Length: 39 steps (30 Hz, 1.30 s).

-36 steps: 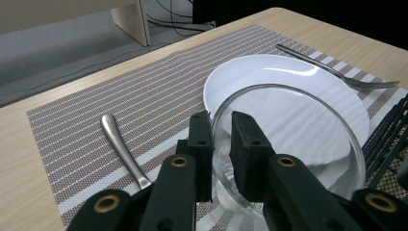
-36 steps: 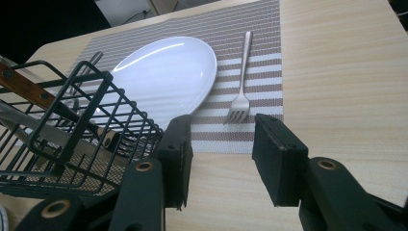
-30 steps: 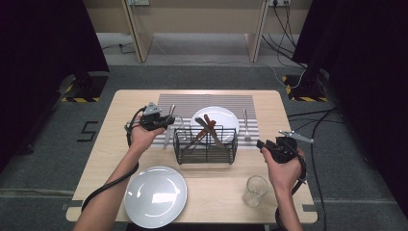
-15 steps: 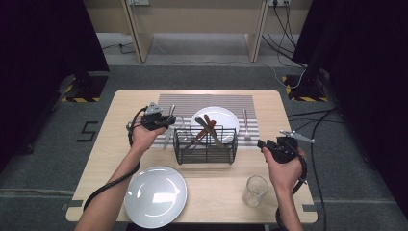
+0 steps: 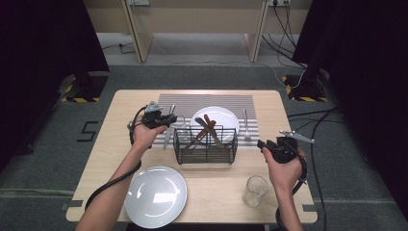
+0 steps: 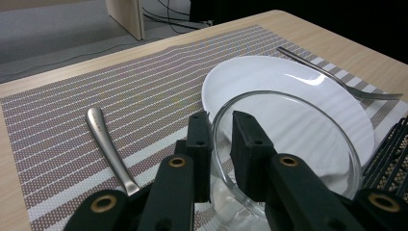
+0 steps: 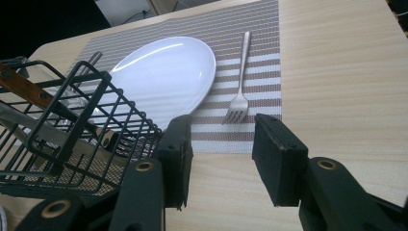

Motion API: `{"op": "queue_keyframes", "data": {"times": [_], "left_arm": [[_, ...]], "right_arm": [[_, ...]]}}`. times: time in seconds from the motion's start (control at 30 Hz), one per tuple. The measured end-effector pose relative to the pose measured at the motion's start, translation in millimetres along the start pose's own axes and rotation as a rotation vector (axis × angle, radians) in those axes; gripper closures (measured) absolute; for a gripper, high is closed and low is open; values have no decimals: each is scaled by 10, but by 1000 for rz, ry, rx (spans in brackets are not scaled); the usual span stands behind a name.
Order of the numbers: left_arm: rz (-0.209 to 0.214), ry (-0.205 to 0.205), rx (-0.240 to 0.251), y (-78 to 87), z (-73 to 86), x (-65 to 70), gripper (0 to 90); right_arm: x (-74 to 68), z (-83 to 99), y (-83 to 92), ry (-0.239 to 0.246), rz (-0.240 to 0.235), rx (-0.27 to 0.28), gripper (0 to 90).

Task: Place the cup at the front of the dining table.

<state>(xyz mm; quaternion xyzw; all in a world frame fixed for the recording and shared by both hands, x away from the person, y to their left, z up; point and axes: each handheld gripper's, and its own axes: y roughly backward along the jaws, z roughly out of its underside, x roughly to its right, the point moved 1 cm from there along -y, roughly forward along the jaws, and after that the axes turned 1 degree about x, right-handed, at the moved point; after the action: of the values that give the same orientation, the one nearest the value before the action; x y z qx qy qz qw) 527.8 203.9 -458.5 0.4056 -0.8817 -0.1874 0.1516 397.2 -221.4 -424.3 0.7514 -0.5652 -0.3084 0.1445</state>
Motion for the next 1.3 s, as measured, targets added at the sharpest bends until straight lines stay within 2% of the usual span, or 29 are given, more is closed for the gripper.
{"op": "queue_keyframes", "data": {"times": [0.13,0.33,0.53,0.8,1.0,1.3], "left_arm": [[4,14,8,-25,-7,2,771],[9,12,8,-50,-23,6,763],[7,9,11,-57,-21,0,694],[-10,40,13,-34,-4,-30,560],[-18,55,17,4,-21,-26,502],[-27,55,19,125,-47,-41,474]], "right_arm": [[5,-2,3,-1,1,1,581],[14,-5,11,-4,3,4,581],[13,-5,9,-5,2,4,580],[16,-5,8,-5,3,3,578],[15,-5,8,-5,2,3,576],[6,-3,4,-3,3,2,576]]}}
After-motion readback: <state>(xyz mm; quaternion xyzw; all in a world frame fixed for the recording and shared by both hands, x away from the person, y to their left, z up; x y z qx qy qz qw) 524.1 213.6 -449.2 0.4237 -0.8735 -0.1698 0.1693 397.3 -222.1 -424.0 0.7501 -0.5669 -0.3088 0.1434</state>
